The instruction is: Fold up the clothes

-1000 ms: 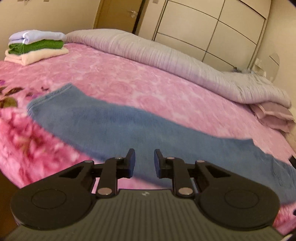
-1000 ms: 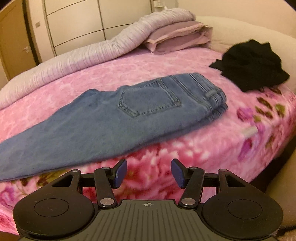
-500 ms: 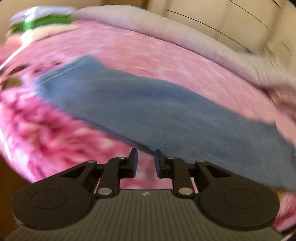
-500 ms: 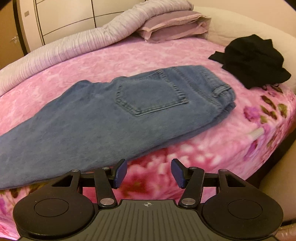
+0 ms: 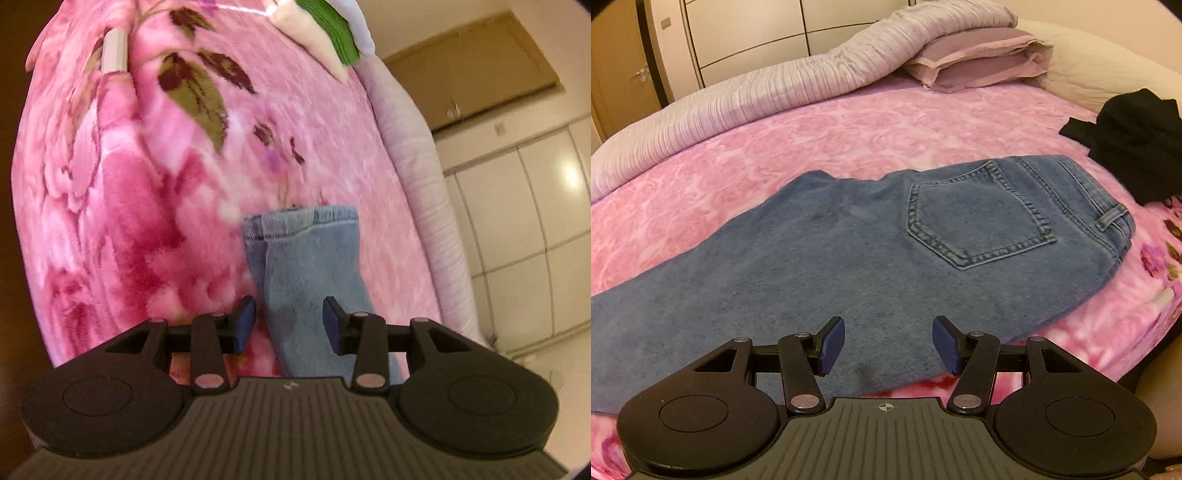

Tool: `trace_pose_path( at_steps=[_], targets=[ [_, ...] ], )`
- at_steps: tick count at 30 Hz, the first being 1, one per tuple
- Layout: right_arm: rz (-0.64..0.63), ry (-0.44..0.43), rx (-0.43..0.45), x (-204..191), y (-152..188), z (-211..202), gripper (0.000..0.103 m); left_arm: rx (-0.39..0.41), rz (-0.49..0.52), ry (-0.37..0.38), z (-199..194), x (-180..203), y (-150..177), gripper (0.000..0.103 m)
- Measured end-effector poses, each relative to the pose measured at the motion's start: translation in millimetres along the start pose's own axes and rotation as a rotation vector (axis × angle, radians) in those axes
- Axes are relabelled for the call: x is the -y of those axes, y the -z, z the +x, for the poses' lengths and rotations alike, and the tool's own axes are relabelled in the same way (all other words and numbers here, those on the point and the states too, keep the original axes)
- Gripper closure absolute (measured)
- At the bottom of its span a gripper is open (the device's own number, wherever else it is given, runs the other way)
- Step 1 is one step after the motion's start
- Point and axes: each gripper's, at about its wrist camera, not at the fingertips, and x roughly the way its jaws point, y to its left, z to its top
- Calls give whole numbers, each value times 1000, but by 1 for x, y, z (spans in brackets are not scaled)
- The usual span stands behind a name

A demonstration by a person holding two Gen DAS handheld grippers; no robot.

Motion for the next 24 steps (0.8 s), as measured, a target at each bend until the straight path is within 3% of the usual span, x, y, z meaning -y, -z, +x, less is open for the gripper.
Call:
trace_pose_path(
  at_steps=[7,9,10,13,16,18,21,24],
  targets=[
    [-1,-4,3,-5,-8,8,46,57,51,-18,3,11,6,70],
    [2,-9,2,-3,-8,10,46,66,132,-59,4,26,9,78],
    [4,-11,1,-2,-8,11,46,70,173,-79,5,33,10,94],
    [14,-13,1,5,-8,11,46,84,294,-140,8,54,14,96],
    [30,5,8,20,-9,8,46,123,553,-152,-1,103,35,97],
    [51,25,14,33,-9,6,46,152,745,-107,-11,143,60,97],
    [94,49,25,55,-11,1,46,156,994,57,-28,199,118,97],
    [126,65,37,72,-11,-4,46,46,1134,250,-35,230,191,95]
  ],
)
